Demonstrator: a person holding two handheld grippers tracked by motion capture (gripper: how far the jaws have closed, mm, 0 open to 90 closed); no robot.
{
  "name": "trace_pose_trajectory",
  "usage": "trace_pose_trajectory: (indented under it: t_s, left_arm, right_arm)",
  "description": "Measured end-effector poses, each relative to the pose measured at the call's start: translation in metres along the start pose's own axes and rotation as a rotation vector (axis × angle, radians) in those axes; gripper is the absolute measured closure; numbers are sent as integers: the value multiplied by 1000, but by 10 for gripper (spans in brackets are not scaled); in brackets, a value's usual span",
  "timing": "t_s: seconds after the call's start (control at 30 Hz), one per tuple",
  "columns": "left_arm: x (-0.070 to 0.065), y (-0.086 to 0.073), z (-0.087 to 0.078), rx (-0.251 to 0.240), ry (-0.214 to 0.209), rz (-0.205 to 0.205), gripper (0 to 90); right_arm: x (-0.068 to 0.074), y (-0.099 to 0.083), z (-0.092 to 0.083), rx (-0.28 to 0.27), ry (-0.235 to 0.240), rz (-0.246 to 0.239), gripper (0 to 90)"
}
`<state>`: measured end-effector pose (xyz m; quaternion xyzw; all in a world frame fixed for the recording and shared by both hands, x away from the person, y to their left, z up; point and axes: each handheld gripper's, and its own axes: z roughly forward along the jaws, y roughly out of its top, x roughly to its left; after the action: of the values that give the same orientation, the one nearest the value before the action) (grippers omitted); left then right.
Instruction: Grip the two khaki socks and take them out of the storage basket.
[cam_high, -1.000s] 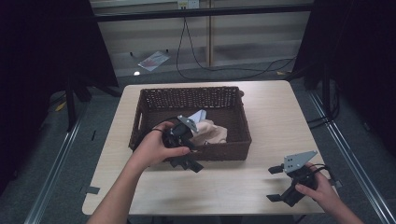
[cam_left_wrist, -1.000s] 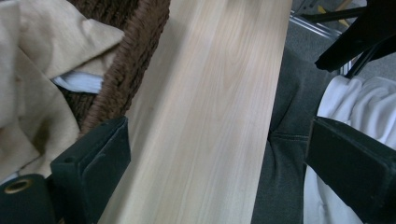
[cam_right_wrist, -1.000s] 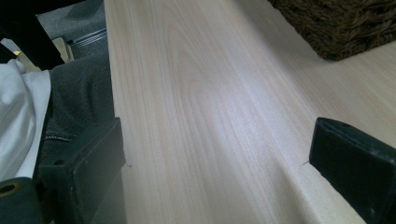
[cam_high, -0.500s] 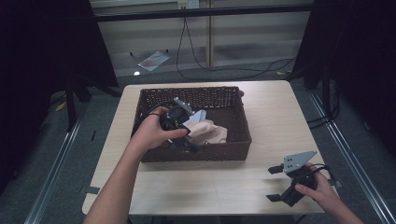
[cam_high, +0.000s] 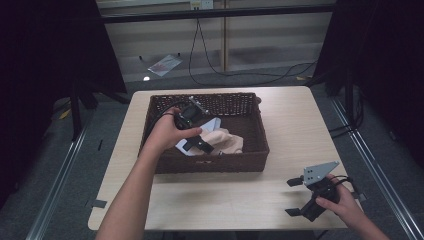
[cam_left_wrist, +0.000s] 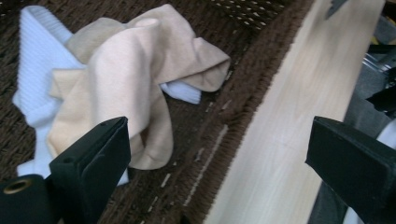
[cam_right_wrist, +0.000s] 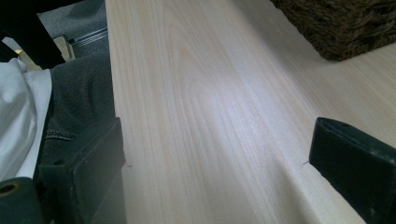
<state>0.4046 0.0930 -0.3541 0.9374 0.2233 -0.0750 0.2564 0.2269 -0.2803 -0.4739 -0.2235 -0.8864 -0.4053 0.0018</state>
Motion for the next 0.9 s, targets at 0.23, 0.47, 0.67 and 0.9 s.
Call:
trace_pose_trajectory:
  t_s: [0.23, 0.47, 0.67, 0.9]
  left_arm:
    - [14, 2, 8, -16, 23, -59, 60]
    - [25, 3, 14, -20, 56, -73, 56]
    - [34, 1, 26, -40, 83, -102, 58]
    - [42, 3, 40, -16, 116, -95, 63]
  right_arm:
    - [0, 0, 0, 0, 2, -3, 31]
    - [0, 0, 1, 1, 5, -5, 31]
    - [0, 0, 1, -2, 6, -2, 31]
    - [0, 0, 0, -5, 5, -3, 31]
